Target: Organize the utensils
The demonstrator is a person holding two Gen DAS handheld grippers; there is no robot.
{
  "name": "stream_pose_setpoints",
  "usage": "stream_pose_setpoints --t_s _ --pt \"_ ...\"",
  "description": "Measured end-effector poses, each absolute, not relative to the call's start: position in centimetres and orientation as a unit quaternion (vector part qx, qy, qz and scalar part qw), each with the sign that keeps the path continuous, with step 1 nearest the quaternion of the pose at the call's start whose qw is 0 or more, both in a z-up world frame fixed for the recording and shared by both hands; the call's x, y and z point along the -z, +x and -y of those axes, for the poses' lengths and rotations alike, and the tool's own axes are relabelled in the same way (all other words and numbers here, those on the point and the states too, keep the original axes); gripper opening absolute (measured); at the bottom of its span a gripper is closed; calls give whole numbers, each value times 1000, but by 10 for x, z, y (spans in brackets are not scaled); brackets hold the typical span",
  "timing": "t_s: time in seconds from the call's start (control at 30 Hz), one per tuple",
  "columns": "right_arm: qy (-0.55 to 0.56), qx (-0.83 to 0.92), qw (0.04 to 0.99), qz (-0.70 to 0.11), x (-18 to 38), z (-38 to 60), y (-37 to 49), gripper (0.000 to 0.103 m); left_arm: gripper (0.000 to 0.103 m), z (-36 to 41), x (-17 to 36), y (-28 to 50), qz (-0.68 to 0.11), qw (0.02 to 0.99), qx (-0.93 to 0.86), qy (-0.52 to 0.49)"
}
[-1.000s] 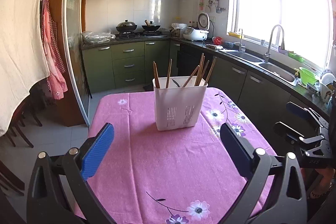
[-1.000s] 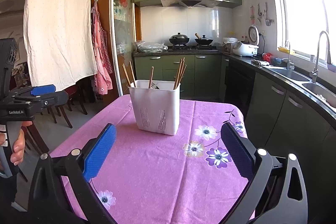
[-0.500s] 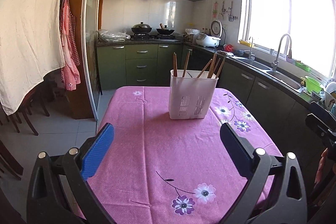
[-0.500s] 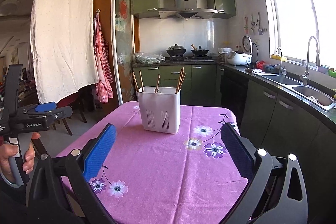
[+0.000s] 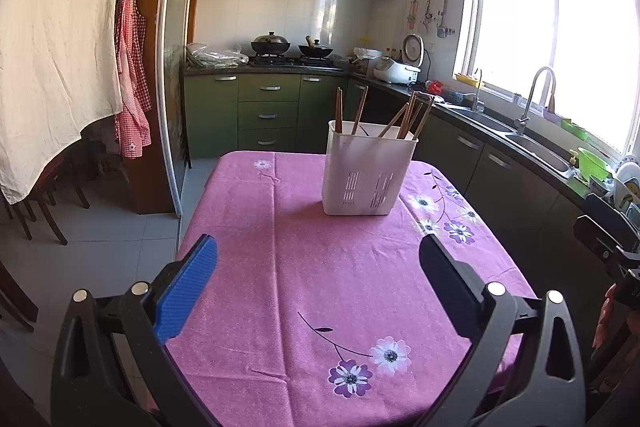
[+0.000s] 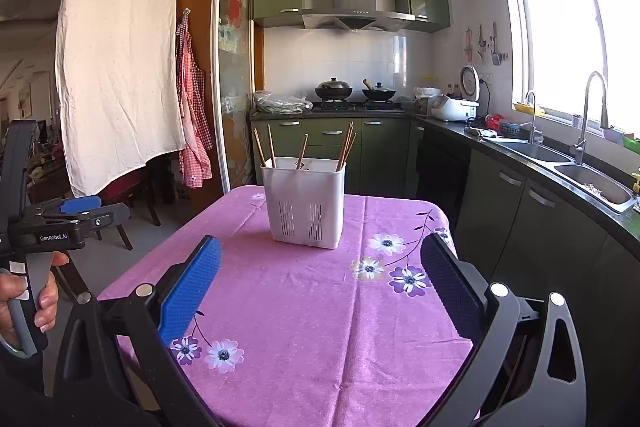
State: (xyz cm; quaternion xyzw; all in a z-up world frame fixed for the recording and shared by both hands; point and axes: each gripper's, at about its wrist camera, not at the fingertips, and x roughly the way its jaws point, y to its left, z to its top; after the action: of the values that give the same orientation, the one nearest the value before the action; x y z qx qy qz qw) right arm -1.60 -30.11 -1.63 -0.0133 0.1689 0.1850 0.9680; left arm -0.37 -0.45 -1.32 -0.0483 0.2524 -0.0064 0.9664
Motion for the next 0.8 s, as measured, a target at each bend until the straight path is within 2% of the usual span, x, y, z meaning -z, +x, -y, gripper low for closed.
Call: stream_pose_setpoints --t_s 0.8 --pt "-13 -194 965 -175 20 299 -11 98 96 8 15 -3 -257 965 10 -47"
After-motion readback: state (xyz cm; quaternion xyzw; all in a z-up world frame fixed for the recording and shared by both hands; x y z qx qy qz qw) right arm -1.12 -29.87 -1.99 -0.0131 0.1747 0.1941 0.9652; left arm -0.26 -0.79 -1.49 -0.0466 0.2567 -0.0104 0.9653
